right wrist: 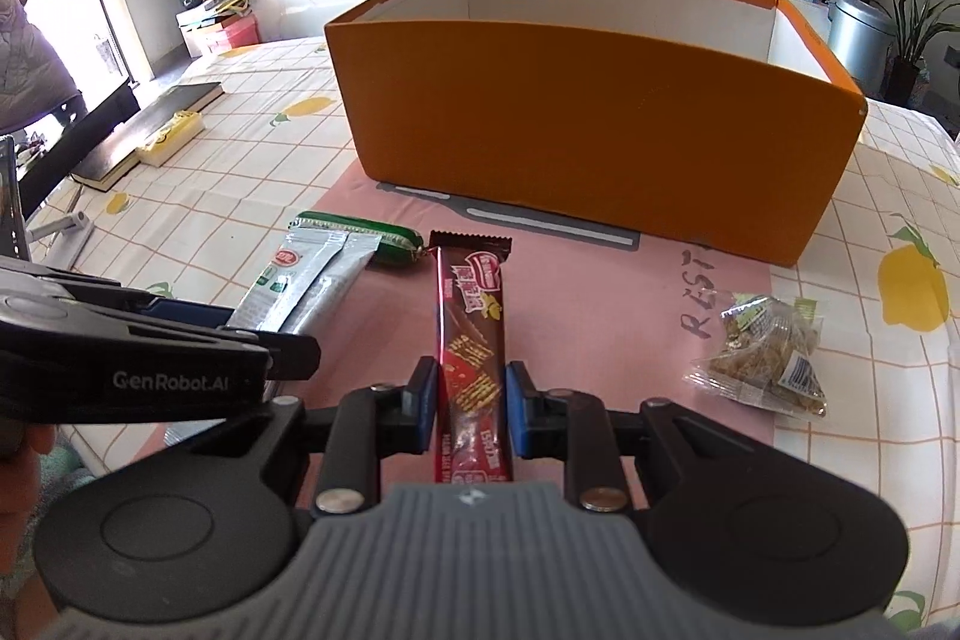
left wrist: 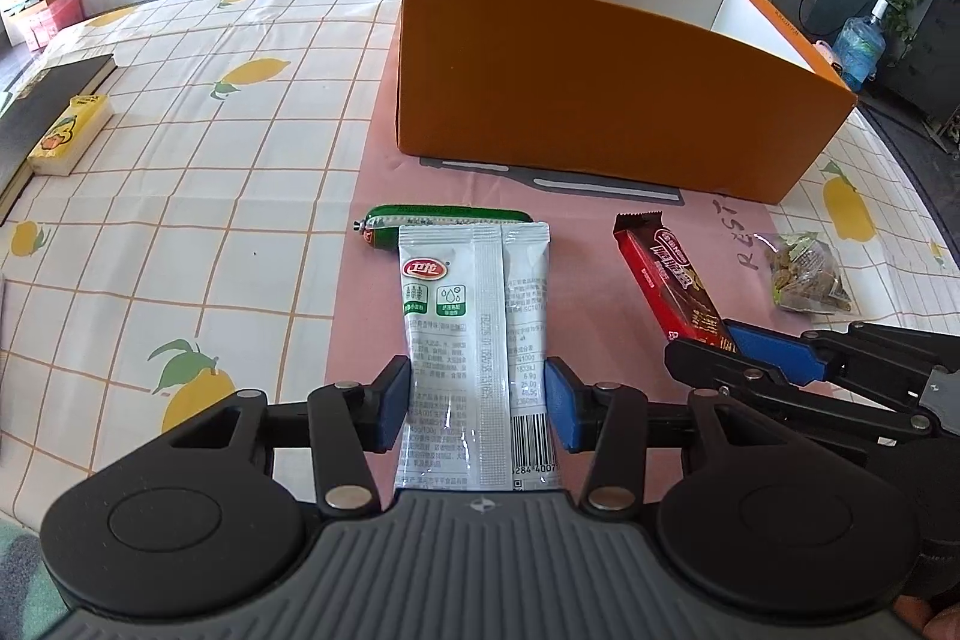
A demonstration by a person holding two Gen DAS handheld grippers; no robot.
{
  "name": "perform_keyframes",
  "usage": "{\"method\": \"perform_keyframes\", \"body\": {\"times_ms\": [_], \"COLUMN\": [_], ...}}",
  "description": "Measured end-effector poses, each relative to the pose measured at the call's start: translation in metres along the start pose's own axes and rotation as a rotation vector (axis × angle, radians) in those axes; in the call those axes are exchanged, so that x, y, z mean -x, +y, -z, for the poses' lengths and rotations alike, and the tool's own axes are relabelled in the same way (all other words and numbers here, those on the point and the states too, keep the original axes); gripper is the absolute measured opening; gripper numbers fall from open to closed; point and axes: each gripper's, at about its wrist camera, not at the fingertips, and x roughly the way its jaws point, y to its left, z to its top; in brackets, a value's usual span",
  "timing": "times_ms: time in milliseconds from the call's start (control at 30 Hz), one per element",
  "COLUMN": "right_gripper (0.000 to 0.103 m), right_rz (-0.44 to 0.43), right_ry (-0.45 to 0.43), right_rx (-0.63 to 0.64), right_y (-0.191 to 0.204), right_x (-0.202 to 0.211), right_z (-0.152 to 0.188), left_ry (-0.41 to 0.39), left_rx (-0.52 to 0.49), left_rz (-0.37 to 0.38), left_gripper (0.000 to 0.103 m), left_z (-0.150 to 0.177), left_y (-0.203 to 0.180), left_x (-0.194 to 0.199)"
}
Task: Organize snacks
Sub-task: 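Carry both held snacks into the orange box and open both tools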
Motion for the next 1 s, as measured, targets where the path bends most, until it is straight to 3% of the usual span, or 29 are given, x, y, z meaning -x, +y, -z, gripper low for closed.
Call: {"method": "perform_keyframes", "body": {"times_ms": [533, 1000], "right_gripper": [0.02, 0.02], "right_rz": [0.058, 0.132], "right_ry": [-0.123, -0.162], "right_rx": [-0.083, -0.041], "right_y": [-0.026, -0.057], "right_x": [0.06, 0.084], "right_z": [-0.016, -0.08], "left_ry": [-0.153, -0.262], "left_rx": [-0.077, -0.202], "left_rz": [0.024, 0.044], "left_gripper": [0.053, 0.053], "left_z": [-0.027, -0.09], "left_y": [-0.038, -0.076], "left_x": [0.057, 0.069]}}
